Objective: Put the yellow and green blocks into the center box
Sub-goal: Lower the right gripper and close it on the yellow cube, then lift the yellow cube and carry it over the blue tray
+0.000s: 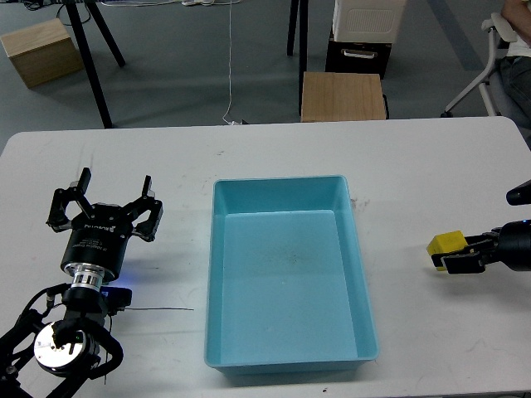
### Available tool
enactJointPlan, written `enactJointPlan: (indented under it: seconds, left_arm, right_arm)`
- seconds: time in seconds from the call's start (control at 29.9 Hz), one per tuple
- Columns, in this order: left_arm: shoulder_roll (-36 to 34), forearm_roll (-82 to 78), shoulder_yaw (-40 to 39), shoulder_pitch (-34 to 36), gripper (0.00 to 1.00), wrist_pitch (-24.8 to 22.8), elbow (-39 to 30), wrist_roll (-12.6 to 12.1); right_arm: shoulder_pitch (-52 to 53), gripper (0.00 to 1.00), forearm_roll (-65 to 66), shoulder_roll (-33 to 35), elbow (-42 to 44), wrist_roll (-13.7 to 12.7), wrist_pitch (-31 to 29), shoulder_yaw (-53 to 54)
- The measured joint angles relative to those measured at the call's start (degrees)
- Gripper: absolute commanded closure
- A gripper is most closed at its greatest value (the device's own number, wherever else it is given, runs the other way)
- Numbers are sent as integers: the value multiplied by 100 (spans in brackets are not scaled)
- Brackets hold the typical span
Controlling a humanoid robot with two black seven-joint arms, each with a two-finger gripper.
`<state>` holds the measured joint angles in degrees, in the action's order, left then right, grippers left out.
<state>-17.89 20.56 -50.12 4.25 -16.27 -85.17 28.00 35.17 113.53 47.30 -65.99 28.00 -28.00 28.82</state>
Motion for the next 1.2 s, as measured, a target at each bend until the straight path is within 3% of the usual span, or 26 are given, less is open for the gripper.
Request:
enactJointPlan:
  seconds: [0.1,0.47,0.77,0.94,1.2]
  left_arm:
    - [4,0,2,-15,0,0,14,0]
    - [-4,0,-3,-31,0,-9,18,0]
    - [-50,0,-28,11,0,-9,18,0]
    - [-127,0,-83,22,0,-9,18,0]
    - [-158,-8,-129,33,0,-9,18,0]
  right_arm:
    - [66,54,-4,-5,13,0,0,-34]
    - [348,88,-14,16,95,0,0,-64]
    - [1883,91,-59,445,-368,0,0,-107]
    - [3065,92,-62,483,-884,1,0,-708]
    - [4781,92,-34,-490,-1250,2,0,-2737]
